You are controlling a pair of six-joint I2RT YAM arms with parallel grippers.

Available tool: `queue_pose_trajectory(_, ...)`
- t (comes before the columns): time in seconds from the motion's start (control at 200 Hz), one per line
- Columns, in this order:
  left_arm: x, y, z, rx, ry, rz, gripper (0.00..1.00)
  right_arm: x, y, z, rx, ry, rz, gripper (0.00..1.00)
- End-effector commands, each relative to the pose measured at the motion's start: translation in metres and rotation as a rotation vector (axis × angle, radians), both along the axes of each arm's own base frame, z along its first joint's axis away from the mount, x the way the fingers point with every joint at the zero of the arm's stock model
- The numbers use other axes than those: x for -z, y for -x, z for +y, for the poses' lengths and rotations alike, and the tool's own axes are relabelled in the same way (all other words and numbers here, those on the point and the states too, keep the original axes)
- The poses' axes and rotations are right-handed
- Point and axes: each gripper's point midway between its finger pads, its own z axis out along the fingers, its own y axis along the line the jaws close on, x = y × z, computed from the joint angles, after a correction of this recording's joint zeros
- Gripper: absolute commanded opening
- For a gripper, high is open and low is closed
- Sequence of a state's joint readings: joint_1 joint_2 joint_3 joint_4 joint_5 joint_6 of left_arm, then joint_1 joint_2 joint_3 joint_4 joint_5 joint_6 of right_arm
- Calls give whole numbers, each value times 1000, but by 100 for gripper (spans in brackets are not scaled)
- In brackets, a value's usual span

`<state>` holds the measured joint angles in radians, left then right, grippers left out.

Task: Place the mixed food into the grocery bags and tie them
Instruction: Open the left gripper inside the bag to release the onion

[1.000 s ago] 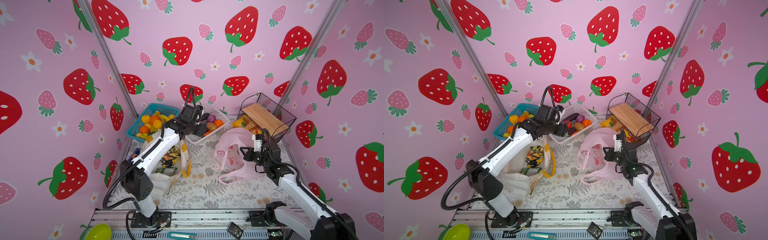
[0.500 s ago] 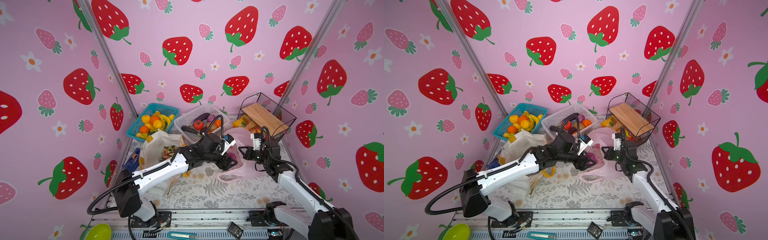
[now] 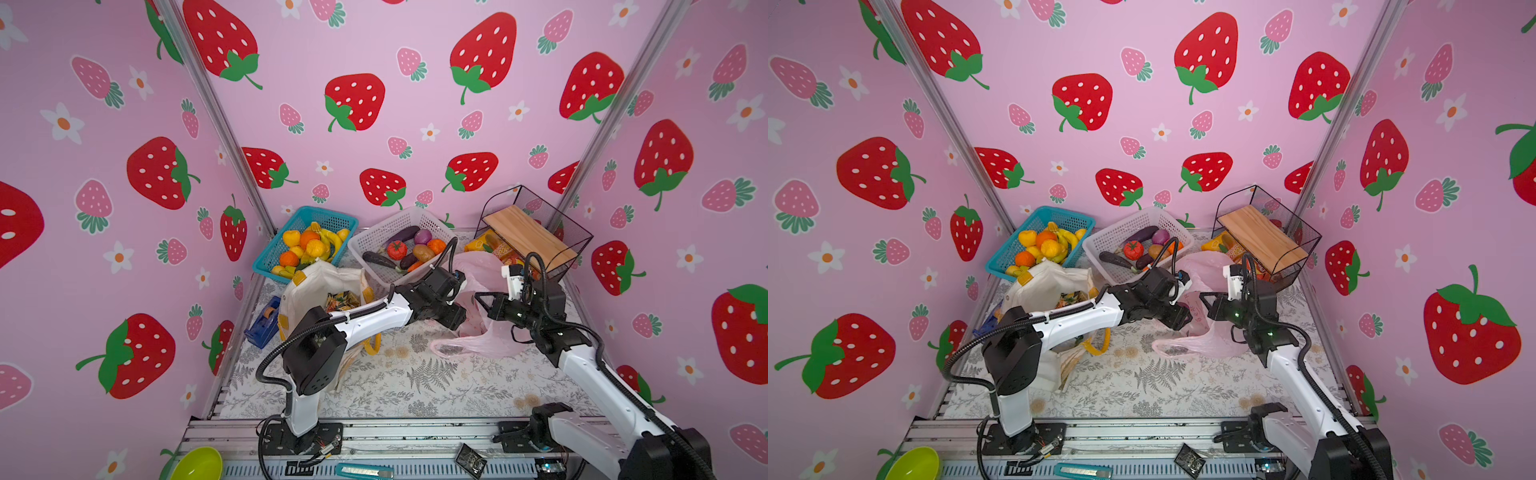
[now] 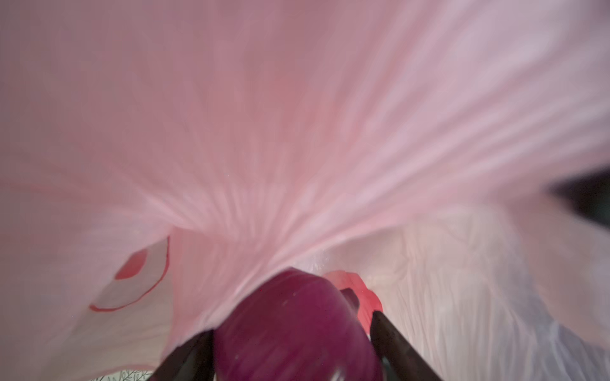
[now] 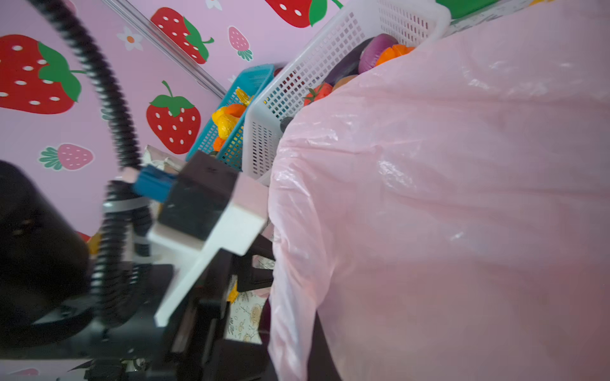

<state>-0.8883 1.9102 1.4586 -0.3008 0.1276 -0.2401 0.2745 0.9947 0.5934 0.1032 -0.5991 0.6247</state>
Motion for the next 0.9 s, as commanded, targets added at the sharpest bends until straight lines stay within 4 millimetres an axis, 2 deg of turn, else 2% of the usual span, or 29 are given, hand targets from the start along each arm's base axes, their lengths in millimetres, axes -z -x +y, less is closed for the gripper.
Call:
queue_pose_trajectory(0.0,-15,-20,-12,-104,79,-38,38,-18,7,7,-28,-147,-2,0)
queue_pose_trajectory(0.09,-15,-25,-21,-146,155,-19,40,-20,9,8,-17,-213,15,0)
queue_pose_trajectory(0.23,-19,-32,-37,-184,253,18,48,-19,10,8,-4,-241,28,0)
queue_pose_trajectory(0.365,-21,-35,-47,-192,299,40,63,-23,10,7,7,-260,26,0)
queue_pose_trajectory(0.475,-25,-36,-45,-181,297,27,74,-23,8,6,19,-255,21,0)
queue_pose_trajectory(0.62,-30,-28,-42,-141,298,30,80,-21,5,4,30,-246,22,0)
queue_pose_trajectory(0.765,-35,-22,-35,-118,308,36,83,-21,2,3,38,-241,18,0)
queue_pose_trajectory(0.895,-48,-15,-22,-98,326,30,82,-17,-2,-3,60,-220,15,0)
